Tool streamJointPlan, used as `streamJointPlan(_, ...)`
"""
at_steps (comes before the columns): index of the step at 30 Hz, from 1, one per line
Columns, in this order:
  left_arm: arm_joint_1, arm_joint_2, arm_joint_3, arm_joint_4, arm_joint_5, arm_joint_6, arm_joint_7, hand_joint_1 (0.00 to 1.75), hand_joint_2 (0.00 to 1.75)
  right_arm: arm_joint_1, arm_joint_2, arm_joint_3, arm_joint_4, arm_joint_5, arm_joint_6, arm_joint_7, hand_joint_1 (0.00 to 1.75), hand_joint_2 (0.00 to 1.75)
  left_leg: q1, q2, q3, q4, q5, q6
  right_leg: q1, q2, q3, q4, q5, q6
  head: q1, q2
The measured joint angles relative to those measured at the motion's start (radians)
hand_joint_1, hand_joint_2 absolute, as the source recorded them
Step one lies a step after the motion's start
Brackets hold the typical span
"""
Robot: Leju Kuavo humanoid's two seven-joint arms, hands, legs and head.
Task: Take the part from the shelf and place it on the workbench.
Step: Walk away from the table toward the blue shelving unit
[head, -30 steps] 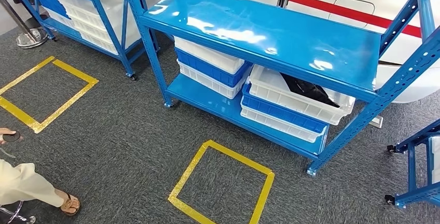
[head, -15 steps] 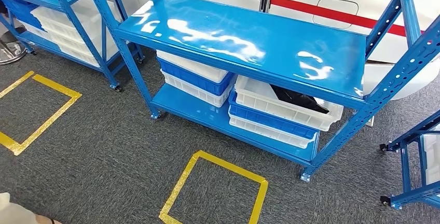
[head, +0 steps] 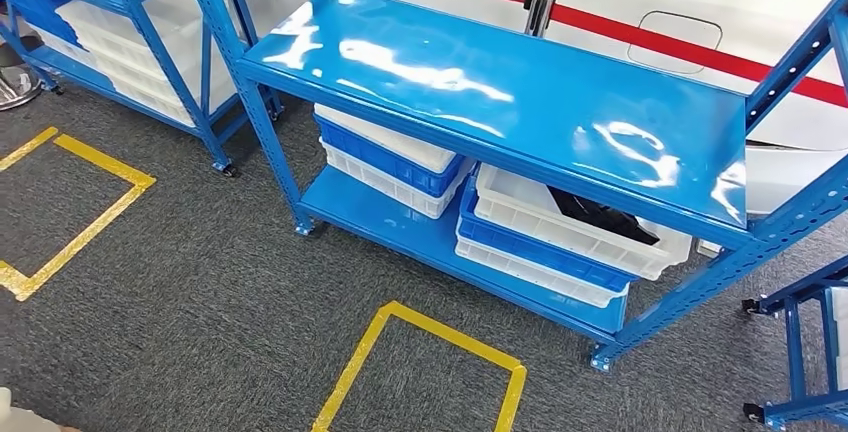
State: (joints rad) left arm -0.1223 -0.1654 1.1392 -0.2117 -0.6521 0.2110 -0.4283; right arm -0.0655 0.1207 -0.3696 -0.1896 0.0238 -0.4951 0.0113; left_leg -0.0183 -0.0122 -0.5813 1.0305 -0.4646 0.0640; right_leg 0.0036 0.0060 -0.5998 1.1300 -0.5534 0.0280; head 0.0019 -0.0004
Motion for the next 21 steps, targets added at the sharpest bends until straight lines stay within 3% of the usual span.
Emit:
streamJointPlan(2,-0.001,-0.001,0.002,0.001,0.002,0.000,-0.001,0.00,0.00,-0.001,-0.001,0.000,0.000,-0.002,0.005,-0.001,0.00,0.00,-0.005,-0.002,0.010,0.001,-0.011,-0.005,0.011,0.001,0.028,-0.092,0.053,-0.015,-0.002,0.000)
streamJointPlan(4,-0.002,-0.002,0.007,0.001,0.003,0.000,-0.001,0.00,0.00,-0.003,0.000,0.000,0.000,-0.008,0.010,-0.004,0.00,0.00,-0.006,-0.002,0.012,0.000,-0.017,-0.012,0.013,0.003,0.031,-0.107,0.063,-0.028,-0.003,0.000)
streamJointPlan(6,-0.001,-0.001,0.010,0.000,0.004,0.000,-0.001,0.00,0.00,-0.003,0.001,-0.001,0.000,-0.015,0.013,-0.006,0.00,0.00,-0.002,0.001,0.009,0.012,-0.027,-0.021,-0.002,0.006,0.042,-0.117,0.068,-0.038,-0.003,0.000)
streamJointPlan(8,0.000,0.000,0.012,0.000,0.004,-0.001,-0.002,0.00,0.00,-0.003,0.003,-0.003,0.000,-0.020,0.013,-0.007,0.00,0.00,0.004,0.004,-0.018,0.078,-0.070,-0.037,-0.018,0.010,0.057,-0.126,0.074,-0.047,-0.004,0.000)
streamJointPlan(10,0.000,0.000,0.014,0.000,0.004,-0.001,-0.002,0.00,0.00,-0.003,0.006,-0.005,0.000,-0.022,0.013,-0.007,0.00,0.00,0.018,0.004,-0.080,0.203,-0.135,-0.055,-0.019,0.017,0.059,-0.127,0.074,-0.052,-0.007,0.000)
streamJointPlan(11,0.000,0.000,0.014,0.000,0.003,-0.001,-0.002,0.00,0.00,-0.003,0.007,-0.005,0.000,-0.022,0.013,-0.008,0.00,0.00,0.027,0.005,-0.109,0.255,-0.153,-0.063,-0.020,0.022,0.059,-0.127,0.073,-0.052,-0.007,0.000)
streamJointPlan(12,0.001,0.001,0.014,0.000,0.003,-0.001,-0.002,0.00,0.00,-0.002,0.007,-0.006,0.000,-0.023,0.013,-0.008,0.00,0.00,0.036,0.005,-0.124,0.279,-0.153,-0.071,-0.023,0.030,0.060,-0.126,0.072,-0.050,-0.007,0.000)
streamJointPlan(13,0.001,0.002,0.015,0.000,0.003,-0.001,-0.002,0.00,0.00,-0.002,0.008,-0.006,0.000,-0.023,0.013,-0.008,0.00,0.00,0.044,0.005,-0.121,0.266,-0.132,-0.080,-0.027,0.038,0.061,-0.125,0.070,-0.047,-0.007,0.000)
streamJointPlan(15,0.001,0.004,0.015,0.000,0.003,-0.002,-0.002,0.00,0.00,-0.002,0.008,-0.007,0.000,-0.024,0.014,-0.008,0.00,0.00,0.063,-0.006,-0.066,0.153,-0.061,-0.099,-0.037,0.057,0.067,-0.123,0.063,-0.034,-0.008,0.000)
streamJointPlan(16,0.001,0.005,0.015,0.000,0.002,-0.003,-0.002,0.00,0.00,-0.003,0.009,-0.007,0.000,-0.024,0.015,-0.008,0.00,0.00,0.071,-0.023,-0.033,0.087,-0.036,-0.108,-0.037,0.066,0.064,-0.118,0.058,-0.024,-0.009,0.000)
streamJointPlan(17,0.001,0.005,0.015,0.000,0.001,-0.004,-0.002,0.00,0.00,-0.004,0.009,-0.008,0.000,-0.024,0.015,-0.008,0.00,0.00,0.074,-0.038,-0.009,0.041,-0.022,-0.109,-0.037,0.075,0.061,-0.115,0.054,-0.014,-0.009,0.000)
streamJointPlan(19,0.001,0.006,0.015,0.000,0.000,-0.005,-0.001,0.00,0.00,-0.006,0.010,-0.008,0.000,-0.025,0.016,-0.008,0.00,0.00,0.067,-0.052,0.010,0.008,-0.025,-0.095,-0.035,0.092,0.052,-0.114,0.052,0.008,-0.010,0.000)
streamJointPlan(21,0.000,0.006,0.015,0.000,0.000,-0.005,-0.001,0.00,0.00,-0.005,0.011,-0.010,0.000,-0.026,0.016,-0.008,0.00,0.00,0.057,-0.032,0.012,0.004,-0.022,-0.070,-0.039,0.098,0.051,-0.117,0.053,0.024,-0.008,0.000)
